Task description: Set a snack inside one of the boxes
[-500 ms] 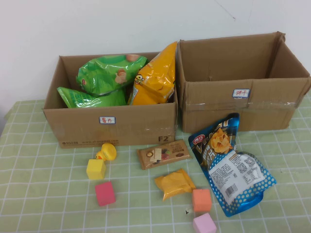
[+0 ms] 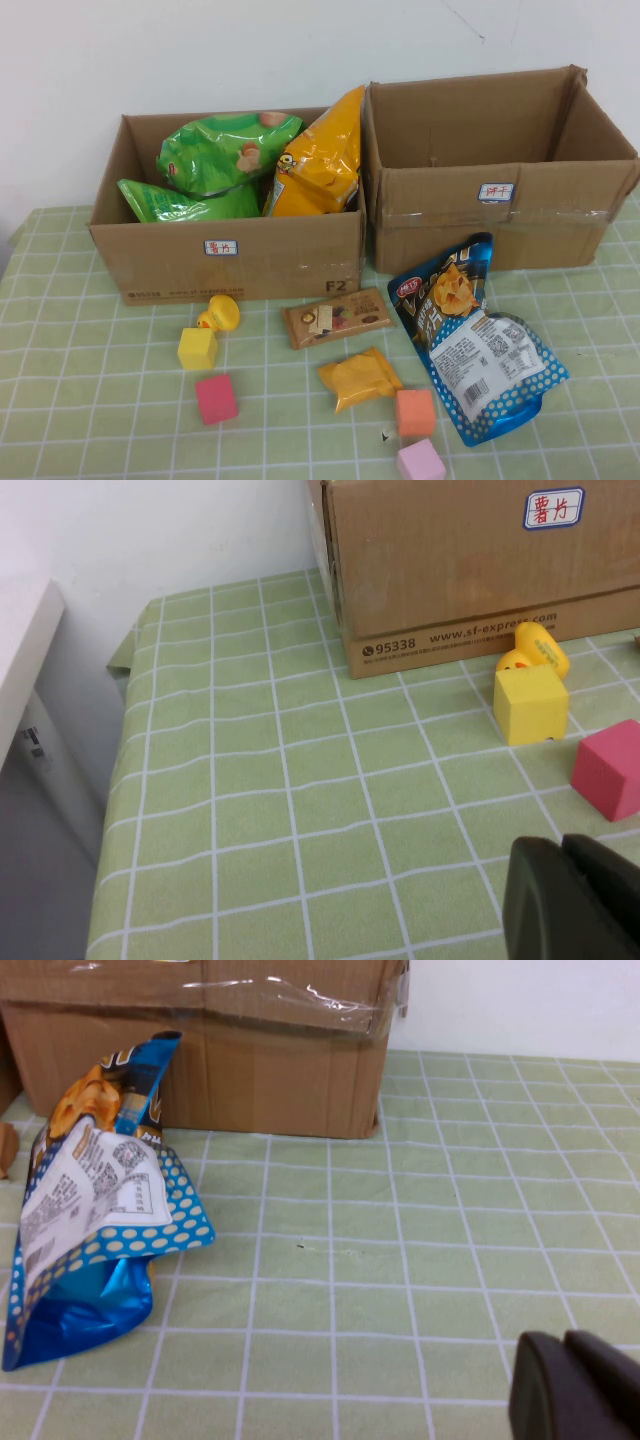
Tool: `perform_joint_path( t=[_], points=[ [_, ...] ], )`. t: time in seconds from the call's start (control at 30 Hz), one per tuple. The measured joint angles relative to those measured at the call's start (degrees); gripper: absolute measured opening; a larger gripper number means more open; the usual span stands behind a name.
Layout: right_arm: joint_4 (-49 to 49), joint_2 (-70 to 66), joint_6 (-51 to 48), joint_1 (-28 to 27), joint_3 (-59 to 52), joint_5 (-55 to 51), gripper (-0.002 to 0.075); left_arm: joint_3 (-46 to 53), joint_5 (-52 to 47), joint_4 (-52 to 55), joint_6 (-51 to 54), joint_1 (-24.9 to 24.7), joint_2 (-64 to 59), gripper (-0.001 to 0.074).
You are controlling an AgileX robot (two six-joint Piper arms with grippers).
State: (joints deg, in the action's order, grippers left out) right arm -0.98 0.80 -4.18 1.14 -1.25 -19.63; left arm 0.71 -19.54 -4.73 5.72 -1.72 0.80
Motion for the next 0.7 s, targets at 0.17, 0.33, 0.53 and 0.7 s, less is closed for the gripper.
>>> perform_joint_path(
  t=[0.17, 0.33, 0.53, 0.7],
  points=[
    [0.0, 0.0, 0.0, 0.0, 0.0, 0.0, -0.0002, 0.0, 0.0, 0.0, 0.0, 0.0, 0.0, -0.0002],
    [0.0, 0.0, 0.0, 0.0, 0.0, 0.0, -0.0002, 0.0, 0.0, 0.0, 0.0, 0.0, 0.0, -0.0002],
    [0.0, 0.0, 0.1, 0.0, 0.0, 0.0, -0.0002, 0.0, 0.6, 0.0, 0.0, 0.0, 0.0, -0.0002],
    [0.0, 0.0, 0.6, 0.0, 0.0, 0.0, -0.0002, 0.2, 1.9, 0.0, 0.0, 0.0, 0.0, -0.0002]
  ],
)
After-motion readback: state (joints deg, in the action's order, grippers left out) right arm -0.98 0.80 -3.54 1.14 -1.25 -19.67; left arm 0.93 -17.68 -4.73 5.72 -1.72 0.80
